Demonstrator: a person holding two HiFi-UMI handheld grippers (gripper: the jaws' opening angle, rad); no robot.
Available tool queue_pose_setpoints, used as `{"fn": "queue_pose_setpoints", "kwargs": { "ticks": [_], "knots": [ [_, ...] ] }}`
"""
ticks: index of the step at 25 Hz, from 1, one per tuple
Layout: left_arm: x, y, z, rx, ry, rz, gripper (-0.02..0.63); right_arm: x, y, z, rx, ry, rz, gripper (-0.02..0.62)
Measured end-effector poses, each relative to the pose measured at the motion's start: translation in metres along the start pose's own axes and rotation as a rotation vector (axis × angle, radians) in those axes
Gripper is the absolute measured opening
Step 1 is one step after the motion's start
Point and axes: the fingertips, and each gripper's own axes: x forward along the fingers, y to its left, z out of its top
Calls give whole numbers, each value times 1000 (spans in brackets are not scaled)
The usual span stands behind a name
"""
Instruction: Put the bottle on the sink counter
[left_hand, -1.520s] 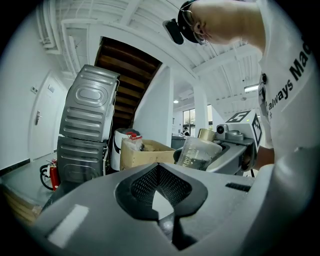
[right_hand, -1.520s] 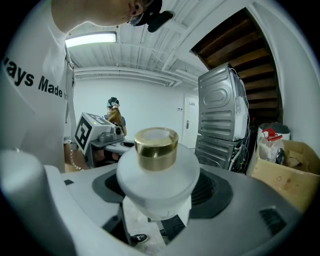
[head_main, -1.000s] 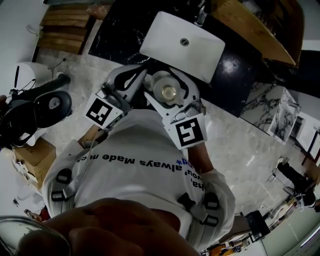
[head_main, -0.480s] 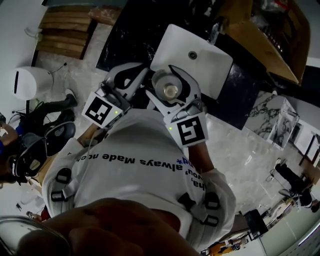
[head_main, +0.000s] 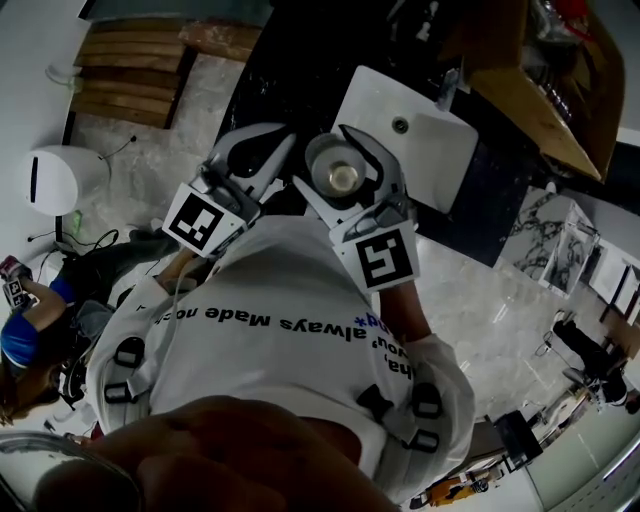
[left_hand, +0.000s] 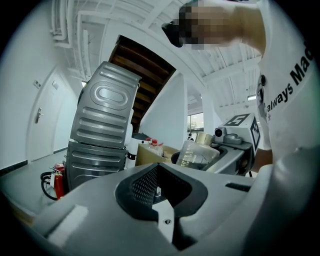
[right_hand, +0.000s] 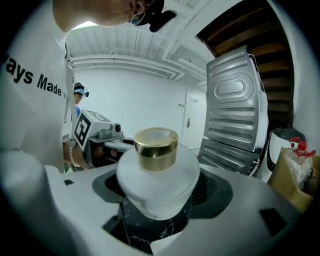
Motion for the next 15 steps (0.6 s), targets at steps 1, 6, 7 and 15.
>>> {"fn": "queue_pose_setpoints", "kwargs": {
  "ticks": [1,6,7,15],
  "knots": [
    [-2,6,0,-1,1,-1,2,6,0,2,2,-2,-3,337],
    [-9,30,-4,0,5,2,3,29,-1,4,0,6,-8,337],
    [-9,33,-4,-1,6,1,2,33,-1,4,-2,10,-5,337],
    [-4,41,-3,-2,3,-12,3,49,-7,0,-4,30,7,337]
  ]
}}
